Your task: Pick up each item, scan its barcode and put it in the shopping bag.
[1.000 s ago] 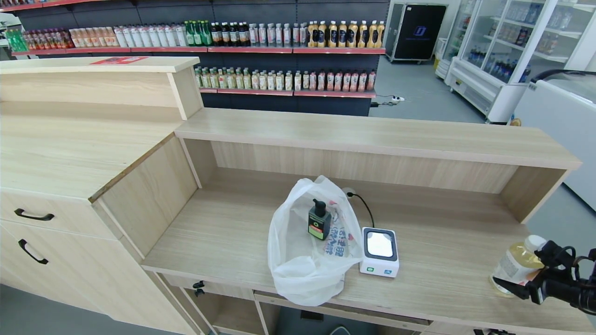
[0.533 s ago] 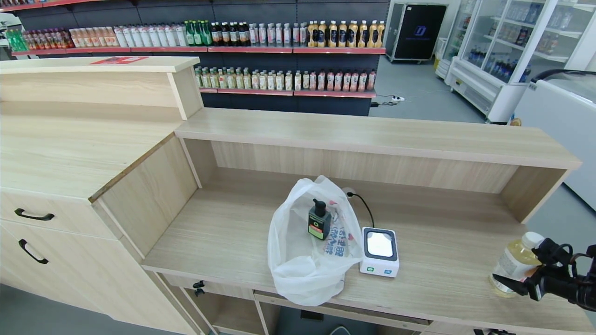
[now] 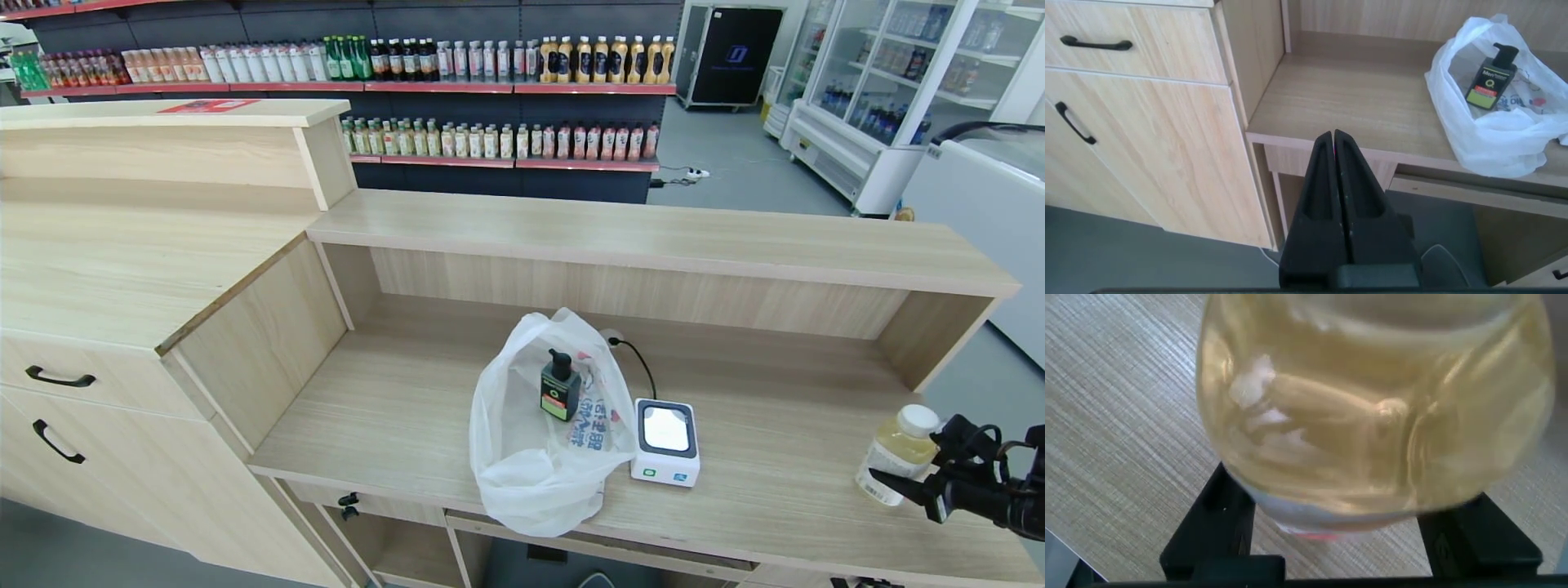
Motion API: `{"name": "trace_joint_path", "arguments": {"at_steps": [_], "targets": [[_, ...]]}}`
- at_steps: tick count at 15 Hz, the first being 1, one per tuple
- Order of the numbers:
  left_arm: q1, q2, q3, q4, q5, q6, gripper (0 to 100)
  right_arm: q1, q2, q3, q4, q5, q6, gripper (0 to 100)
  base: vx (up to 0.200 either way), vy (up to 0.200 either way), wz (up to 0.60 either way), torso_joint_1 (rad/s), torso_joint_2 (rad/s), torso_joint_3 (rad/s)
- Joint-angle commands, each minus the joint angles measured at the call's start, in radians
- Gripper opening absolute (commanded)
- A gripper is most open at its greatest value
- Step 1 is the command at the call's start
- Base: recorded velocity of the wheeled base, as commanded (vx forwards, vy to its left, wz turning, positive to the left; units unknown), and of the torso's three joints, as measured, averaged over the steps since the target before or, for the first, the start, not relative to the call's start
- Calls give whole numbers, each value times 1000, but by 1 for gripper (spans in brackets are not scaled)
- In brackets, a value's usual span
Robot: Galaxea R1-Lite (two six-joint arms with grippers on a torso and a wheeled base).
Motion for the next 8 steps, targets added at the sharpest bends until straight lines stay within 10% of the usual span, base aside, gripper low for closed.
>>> {"name": "trace_joint_path", "arguments": {"at_steps": [1,8], "targets": [[0,0,0,0,0,0,0,0,3,-6,-2,2,1,0,0,0,0,0,0,0],[0,0,0,0,0,0,0,72,-240,52,32,2,502,0,0,0,0,0,0,0]]}}
